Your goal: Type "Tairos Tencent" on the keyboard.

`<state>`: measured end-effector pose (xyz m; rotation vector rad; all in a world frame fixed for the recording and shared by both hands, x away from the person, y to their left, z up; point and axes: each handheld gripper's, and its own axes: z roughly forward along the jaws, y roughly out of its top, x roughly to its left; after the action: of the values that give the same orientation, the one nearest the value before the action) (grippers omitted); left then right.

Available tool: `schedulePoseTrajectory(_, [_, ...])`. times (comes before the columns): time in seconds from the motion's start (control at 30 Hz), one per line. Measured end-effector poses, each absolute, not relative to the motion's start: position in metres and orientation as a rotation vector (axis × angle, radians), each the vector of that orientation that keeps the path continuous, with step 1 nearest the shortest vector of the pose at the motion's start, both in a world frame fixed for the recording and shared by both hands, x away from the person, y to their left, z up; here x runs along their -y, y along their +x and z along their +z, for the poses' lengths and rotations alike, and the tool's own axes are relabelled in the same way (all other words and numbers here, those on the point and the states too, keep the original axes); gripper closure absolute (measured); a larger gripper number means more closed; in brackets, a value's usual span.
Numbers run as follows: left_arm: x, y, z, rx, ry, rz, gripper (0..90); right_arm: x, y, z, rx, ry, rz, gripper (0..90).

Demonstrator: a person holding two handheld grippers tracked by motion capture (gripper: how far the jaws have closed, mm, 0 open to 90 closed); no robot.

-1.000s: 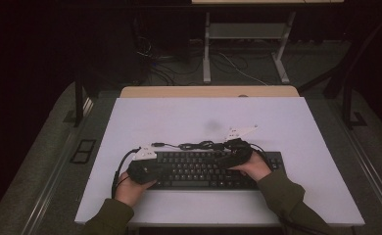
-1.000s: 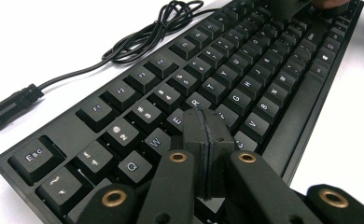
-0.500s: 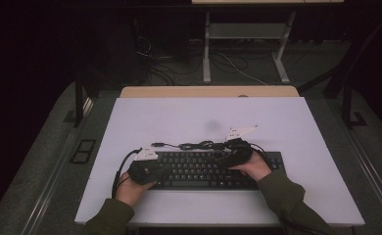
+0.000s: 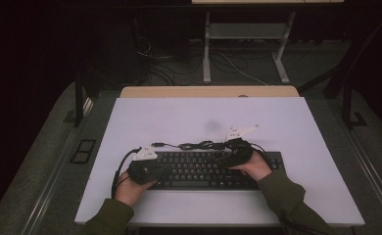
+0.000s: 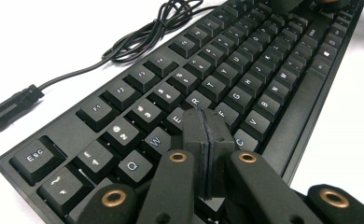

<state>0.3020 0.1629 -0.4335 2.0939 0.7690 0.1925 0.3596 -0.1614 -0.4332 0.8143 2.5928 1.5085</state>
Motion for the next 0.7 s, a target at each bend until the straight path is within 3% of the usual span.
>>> schedulePoseTrajectory(0.3, [-0.1653,0.3006,-0.4295,-0.765,2.071,0.191,78.5,0.1615,0.3596,-0.4338,-2.593,0.814,1.506,31.1])
schedulePoseTrajectory(0.7, [-0.1669,0.296,-0.4231,-0.738,2.058,0.178,85.8,0.1614,0.3596,-0.4342,-2.591,0.816,1.507,31.1])
